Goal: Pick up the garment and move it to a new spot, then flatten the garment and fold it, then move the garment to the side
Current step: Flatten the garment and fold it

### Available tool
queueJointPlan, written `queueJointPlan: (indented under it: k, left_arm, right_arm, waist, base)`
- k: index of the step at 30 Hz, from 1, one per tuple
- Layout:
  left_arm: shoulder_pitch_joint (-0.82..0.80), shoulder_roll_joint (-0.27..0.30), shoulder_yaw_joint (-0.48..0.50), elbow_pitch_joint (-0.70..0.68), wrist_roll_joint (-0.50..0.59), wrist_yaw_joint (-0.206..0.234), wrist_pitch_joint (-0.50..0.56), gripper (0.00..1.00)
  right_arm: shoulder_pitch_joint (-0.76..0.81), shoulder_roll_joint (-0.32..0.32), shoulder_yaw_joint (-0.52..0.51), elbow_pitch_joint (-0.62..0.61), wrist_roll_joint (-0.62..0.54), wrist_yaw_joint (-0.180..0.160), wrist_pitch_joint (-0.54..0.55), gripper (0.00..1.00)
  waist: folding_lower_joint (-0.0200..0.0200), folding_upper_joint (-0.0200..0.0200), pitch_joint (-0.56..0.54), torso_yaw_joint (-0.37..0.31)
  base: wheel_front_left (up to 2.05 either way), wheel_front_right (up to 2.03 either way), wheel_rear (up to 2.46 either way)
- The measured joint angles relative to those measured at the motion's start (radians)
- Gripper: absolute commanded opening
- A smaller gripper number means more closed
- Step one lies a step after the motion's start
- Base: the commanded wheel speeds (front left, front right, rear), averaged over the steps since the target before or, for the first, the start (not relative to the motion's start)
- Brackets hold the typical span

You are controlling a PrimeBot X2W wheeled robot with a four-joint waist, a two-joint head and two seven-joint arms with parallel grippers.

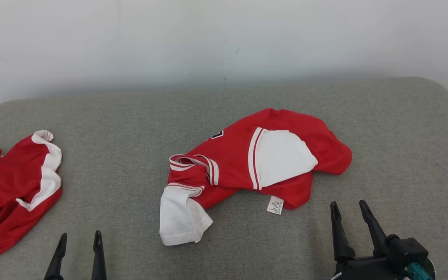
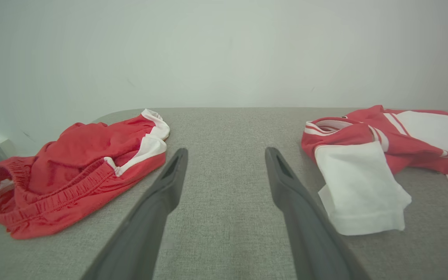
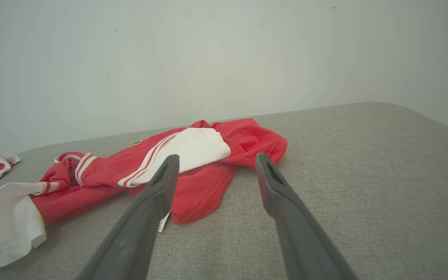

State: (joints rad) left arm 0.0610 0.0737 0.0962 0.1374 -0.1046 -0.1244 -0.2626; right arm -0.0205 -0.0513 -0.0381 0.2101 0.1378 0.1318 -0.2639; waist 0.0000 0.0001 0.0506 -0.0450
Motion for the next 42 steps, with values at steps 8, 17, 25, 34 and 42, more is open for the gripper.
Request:
queueJointPlan:
  k: [8, 17, 25, 34, 42]
  left_arm:
    - [-0.076, -0.002, -0.044, 0.016, 0.004, -0.003, 0.000, 1.00]
    - [-0.215, 0.029, -0.205, 0.109, 0.006, -0.007, 0.000, 1.00]
    - [-0.267, 0.064, -0.266, 0.249, -0.001, -0.007, 0.000, 1.00]
    - [-0.318, 0.065, -0.256, 0.364, -0.011, -0.005, 0.000, 0.00]
    - [-0.367, 0.001, -0.391, 0.187, -0.105, -0.007, 0.000, 0.00]
  right_arm:
    - [-0.006, 0.000, 0.010, 0.000, 0.001, 0.000, 0.000, 1.00]
    - [-0.028, 0.000, 0.018, -0.004, 0.011, 0.000, 0.000, 1.00]
    - [-0.043, 0.000, 0.018, -0.011, 0.029, 0.000, 0.000, 1.00]
    - [-0.050, 0.000, 0.013, -0.014, 0.035, 0.000, 0.000, 1.00]
    - [-0.040, 0.000, -0.002, -0.015, 0.034, 0.000, 0.000, 1.00]
  waist:
    - [0.0000, 0.0000, 0.008, -0.030]
    - [0.0000, 0.0000, 0.037, -0.093]
    - [0.0001, 0.0000, 0.074, -0.163]
    - [0.0001, 0.0001, 0.105, -0.207]
    - [0.0000, 0.0000, 0.085, -0.154]
  base:
    - [0.00, 0.00, 0.00]
    - [0.00, 0.00, 0.00]
    - [0.00, 0.00, 0.00]
    - [0.00, 0.00, 0.00]
    - [0.00, 0.00, 0.00]
